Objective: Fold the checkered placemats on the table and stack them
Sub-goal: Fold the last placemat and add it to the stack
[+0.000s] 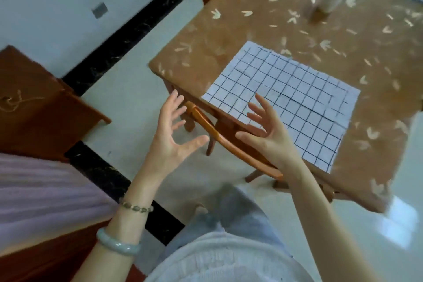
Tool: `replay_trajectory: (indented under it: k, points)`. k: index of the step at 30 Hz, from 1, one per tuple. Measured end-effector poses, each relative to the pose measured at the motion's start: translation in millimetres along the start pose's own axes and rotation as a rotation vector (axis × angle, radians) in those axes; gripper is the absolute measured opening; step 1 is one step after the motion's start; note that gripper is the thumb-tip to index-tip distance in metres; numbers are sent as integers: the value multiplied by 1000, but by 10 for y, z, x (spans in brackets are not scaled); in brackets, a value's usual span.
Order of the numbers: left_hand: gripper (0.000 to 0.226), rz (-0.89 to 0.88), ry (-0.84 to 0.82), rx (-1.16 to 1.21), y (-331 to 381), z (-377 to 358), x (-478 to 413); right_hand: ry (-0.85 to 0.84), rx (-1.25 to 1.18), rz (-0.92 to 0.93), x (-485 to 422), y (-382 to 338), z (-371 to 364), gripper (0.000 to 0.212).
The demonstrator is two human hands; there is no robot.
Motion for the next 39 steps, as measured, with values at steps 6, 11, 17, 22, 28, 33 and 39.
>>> replay_trajectory:
  k: [6,11,17,22,28,33,39]
  points:
    - [102,-40,-235,81,85,-471,-714,218,-34,-40,-36,145,524,91]
    - [100,-39,-314,62,200,-810,-1225,293,-48,-66,-224,202,965,93]
    - [98,-25,-350,41,303,-1124,-1755,323,-66,-90,-479,254,1483,92]
    - [97,-2,-428,3,312,-1355,-2265,378,-81,-122,-615,340,1922,91]
    - [99,-20,-544,-60,219,-1707,-2845,443,-54,-169,-806,544,2323,88]
    - [101,-2,-651,-154,-14,-1941,-3247,500,34,-240,-963,854,2678,89]
    - [73,12,-712,-586,-562,-2024,-4055,529,339,-395,-1214,1527,3302,62]
Point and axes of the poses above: each hand's wrist, its own x-axis away from the middle knuckle, its own z-axis out of the back of the hand, y = z × x, the point moved 8 cm from there along -x, towards the middle knuckle, and after that the axes turned 5 degrees about -y, right-handed, at the moved point
